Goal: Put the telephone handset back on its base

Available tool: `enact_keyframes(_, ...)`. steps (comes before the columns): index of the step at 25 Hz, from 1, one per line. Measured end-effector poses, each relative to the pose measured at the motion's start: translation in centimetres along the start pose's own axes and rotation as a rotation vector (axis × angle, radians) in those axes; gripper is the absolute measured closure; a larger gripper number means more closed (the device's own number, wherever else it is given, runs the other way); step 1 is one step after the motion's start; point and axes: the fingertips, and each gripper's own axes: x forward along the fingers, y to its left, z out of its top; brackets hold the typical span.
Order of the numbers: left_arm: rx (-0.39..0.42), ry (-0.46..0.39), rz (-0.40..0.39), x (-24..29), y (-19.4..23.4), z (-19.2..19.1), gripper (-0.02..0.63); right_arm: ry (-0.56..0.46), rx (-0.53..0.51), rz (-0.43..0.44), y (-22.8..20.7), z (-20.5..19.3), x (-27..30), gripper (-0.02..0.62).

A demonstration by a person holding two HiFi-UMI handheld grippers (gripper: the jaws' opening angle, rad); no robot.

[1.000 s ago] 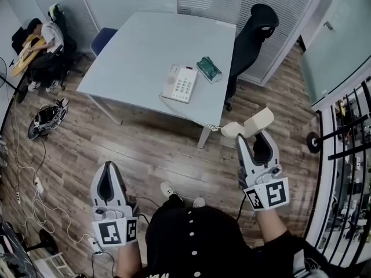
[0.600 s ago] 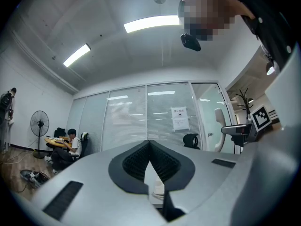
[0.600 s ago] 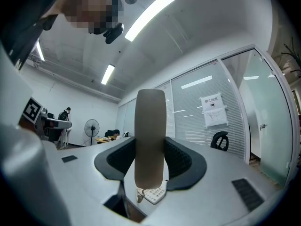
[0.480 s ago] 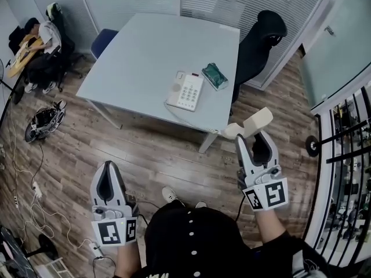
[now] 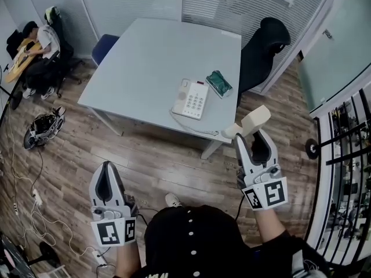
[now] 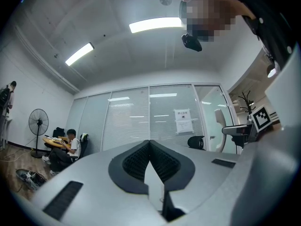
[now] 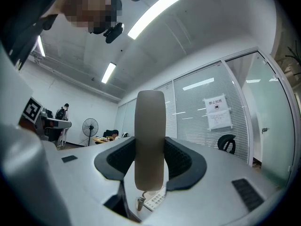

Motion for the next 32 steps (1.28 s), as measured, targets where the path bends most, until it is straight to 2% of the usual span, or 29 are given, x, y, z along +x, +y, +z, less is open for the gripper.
enact_keyframes(8, -0.01, -0.019, -0.019, 1.1, 3.0, 0.1, 0.592, 0.0, -0.019, -0.021, 2.0, 0.2, 2.0, 0.385)
enact_keyframes(15, -0.036, 0.018, -0.035, 0.8, 4.4, -1.6, 0.591, 0.038, -0.025, -0.037, 3.5, -1.0, 1.6, 0.385)
enact_keyframes(22, -0.039, 0.035, -0.055, 1.6, 3.9, -2.6, 0.591, 0.066, -0.017, -0.048, 3.0, -2.2, 2.0, 0.385)
enact_keyframes(32, -0.024, 0.041, -0.039, 4.7, 4.7, -2.7, 0.591, 0.055, -0.002, -0.026, 2.0, -2.9, 5.8, 0.385)
